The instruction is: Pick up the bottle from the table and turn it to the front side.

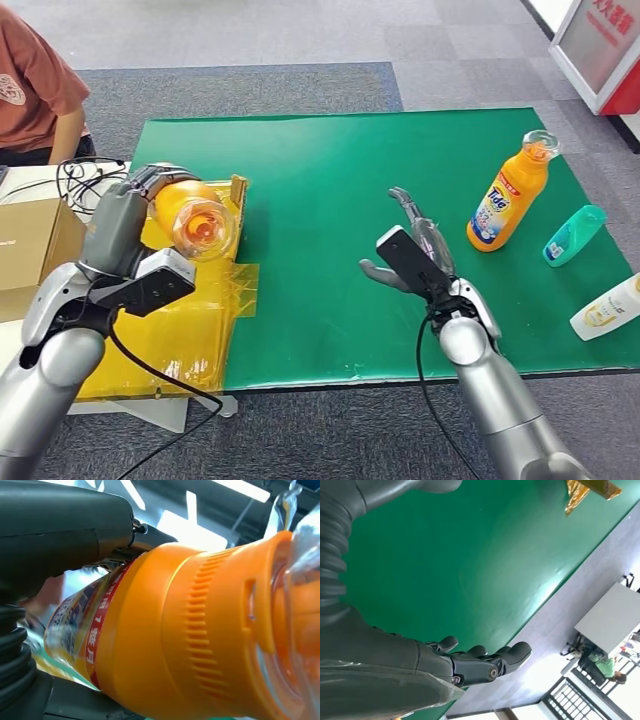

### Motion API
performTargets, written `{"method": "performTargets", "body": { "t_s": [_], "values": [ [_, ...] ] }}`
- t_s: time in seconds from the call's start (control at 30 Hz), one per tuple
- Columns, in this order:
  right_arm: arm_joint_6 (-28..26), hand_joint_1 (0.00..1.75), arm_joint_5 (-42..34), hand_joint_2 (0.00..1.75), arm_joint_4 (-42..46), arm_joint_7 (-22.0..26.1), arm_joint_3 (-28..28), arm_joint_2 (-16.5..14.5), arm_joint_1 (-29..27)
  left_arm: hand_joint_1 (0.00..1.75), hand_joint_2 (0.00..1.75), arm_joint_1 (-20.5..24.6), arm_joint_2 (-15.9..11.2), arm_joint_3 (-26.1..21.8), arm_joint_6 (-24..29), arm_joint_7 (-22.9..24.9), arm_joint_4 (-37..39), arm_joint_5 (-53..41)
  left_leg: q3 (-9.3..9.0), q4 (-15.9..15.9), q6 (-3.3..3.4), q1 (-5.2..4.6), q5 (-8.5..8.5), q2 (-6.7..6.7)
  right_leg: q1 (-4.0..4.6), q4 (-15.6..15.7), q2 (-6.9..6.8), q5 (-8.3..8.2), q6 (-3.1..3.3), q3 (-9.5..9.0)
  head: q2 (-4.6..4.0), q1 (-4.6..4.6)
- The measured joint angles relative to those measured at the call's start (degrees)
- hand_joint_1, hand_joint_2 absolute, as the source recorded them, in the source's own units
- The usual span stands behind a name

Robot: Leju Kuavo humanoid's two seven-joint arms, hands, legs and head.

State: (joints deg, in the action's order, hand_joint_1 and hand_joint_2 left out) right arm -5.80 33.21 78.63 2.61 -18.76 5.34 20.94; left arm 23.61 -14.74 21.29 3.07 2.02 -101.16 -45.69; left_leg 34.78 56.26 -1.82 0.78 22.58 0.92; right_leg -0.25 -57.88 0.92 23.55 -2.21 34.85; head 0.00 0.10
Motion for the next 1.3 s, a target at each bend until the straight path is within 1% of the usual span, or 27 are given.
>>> {"method": "performTargets", "body": {
  "t_s": [0.1,0.17,0.27,0.37,0.47,0.57,0.93,1.13,1.3],
  "values": [
    [0.74,0.0,1.86,1.75,1.88,-0.29,1.5,0.01,-1.43,1.75,1.75,-0.07,-2.94,-0.09,-0.93,3.94,-1.42,-11.83,0.0,0.0,0.0,0.0,0.0,0.0,0.0,0.0,0.0,0.0,0.0,0.01,0.0,-0.01],
    [1.03,0.0,2.79,1.75,3.08,-0.39,2.19,0.01,-2.18,1.75,1.75,-0.27,-4.77,0.0,-2.1,5.62,-1.66,-17.07,0.0,0.0,0.0,0.0,0.0,0.0,0.0,0.0,0.0,0.0,0.0,0.01,0.0,-0.01],
    [1.62,0.0,3.62,1.75,4.45,-0.44,2.75,-0.01,-2.63,1.75,1.75,-0.85,-6.58,0.43,-3.42,6.98,-1.44,-21.48,0.0,0.0,0.0,0.0,0.0,-0.01,0.0,0.0,0.0,0.0,0.0,0.01,0.0,-0.01],
    [2.17,0.0,4.08,1.75,5.39,-0.45,2.91,-0.01,-2.68,1.75,1.75,-1.45,-7.35,1.03,-4.27,7.54,-0.41,-23.17,0.0,0.0,0.0,-0.01,0.0,-0.01,-0.01,0.0,0.0,0.0,0.0,0.0,0.0,0.01],
    [2.49,0.0,4.3,1.75,5.8,-0.47,2.92,-0.01,-2.68,1.75,1.75,-1.94,-7.56,1.64,-5.32,7.8,1.45,-22.76,0.01,0.0,0.0,-0.02,0.0,-0.01,-0.01,0.01,0.0,0.0,0.0,0.0,0.0,0.0],
    [2.75,0.0,4.39,1.75,6.08,-0.47,2.91,-0.01,-2.65,1.75,1.75,-2.12,-7.55,2.09,-6.91,7.52,4.04,-20.28,0.01,0.0,0.0,-0.02,0.0,-0.01,-0.01,0.01,0.0,0.0,0.0,0.01,0.0,0.0],
    [3.82,0.0,4.45,1.75,6.31,0.44,2.13,-0.03,-1.8,1.75,1.75,-1.95,-6.96,2.09,-9.55,5.11,16.07,-13.43,0.01,0.0,0.0,-0.01,-0.01,-0.01,-0.01,0.0,0.02,-0.01,0.01,0.02,0.0,0.0],
    [4.11,0.0,4.21,1.75,6.33,1.74,0.13,-0.07,-0.5,1.75,1.75,-1.22,-6.08,2.05,-8.29,4.89,23.4,-13.34,0.01,0.0,0.0,-0.02,-0.01,-0.01,-0.01,0.0,0.02,-0.01,0.01,0.02,0.0,0.0],
    [4.14,0.0,4.19,1.75,7.17,2.45,-1.58,-0.14,-0.05,1.75,1.75,-1.08,-5.21,1.94,-6.61,4.74,27.37,-13.66,0.01,0.0,0.0,-0.01,-0.01,-0.01,-0.01,0.0,0.02,-0.01,0.01,0.02,0.0,0.0]
  ]
}}
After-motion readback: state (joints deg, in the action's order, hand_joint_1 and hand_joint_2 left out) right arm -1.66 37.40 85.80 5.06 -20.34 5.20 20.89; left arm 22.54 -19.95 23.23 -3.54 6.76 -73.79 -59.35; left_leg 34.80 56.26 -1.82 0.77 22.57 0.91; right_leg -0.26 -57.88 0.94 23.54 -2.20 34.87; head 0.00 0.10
